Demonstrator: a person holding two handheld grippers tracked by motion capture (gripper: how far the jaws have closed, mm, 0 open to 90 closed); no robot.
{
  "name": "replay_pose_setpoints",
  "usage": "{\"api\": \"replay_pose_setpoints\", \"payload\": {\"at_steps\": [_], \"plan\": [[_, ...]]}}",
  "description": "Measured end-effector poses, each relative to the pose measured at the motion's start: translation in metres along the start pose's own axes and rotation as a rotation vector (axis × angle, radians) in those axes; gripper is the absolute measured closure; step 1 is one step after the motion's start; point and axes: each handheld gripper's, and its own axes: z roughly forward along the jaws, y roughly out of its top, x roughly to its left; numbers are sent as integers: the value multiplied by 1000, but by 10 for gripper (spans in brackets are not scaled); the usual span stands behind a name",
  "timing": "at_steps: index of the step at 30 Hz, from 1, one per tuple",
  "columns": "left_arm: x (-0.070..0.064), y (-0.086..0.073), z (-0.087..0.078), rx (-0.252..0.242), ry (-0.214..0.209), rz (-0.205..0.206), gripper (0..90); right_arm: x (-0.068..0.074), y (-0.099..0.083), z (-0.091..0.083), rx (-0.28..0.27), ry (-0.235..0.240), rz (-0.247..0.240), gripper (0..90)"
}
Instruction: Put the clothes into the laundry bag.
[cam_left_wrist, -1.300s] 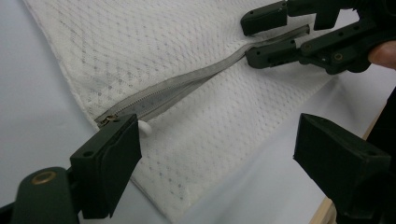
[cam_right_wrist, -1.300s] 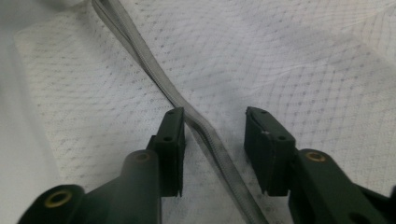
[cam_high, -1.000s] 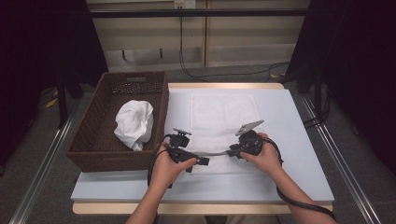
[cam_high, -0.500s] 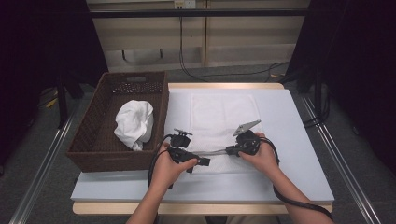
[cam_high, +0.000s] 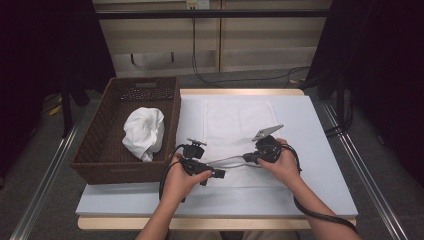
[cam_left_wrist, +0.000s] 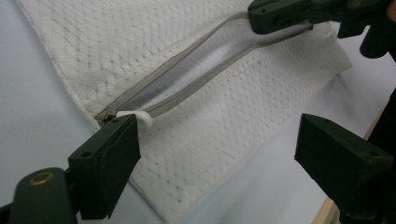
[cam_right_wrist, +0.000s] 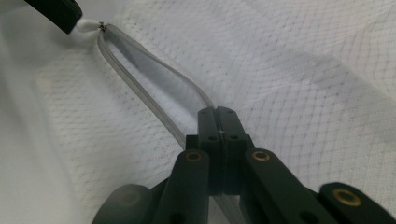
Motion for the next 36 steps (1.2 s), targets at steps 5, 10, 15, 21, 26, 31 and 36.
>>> {"api": "replay_pose_setpoints", "payload": {"at_steps": [5,10,15,21,26,31,36], "plan": [[-2,0,1,-5,-4,8,124,0,2,-5,-1,-5,-21,900],[-3,0,3,-8,-8,-3,119,-2,6,-9,-10,-12,-13,900],[-3,2,2,-7,-8,7,115,-1,11,-11,-23,-11,-38,900],[-3,2,4,0,-16,12,110,-1,14,-14,-32,-9,-42,900],[-3,3,4,-9,-21,4,106,-2,17,-18,-47,-30,-24,900],[-2,4,3,-13,-25,6,100,-2,20,-22,-60,-27,-20,900],[-4,6,-2,-17,-28,23,93,-1,23,-23,-65,-34,-33,900]]}}
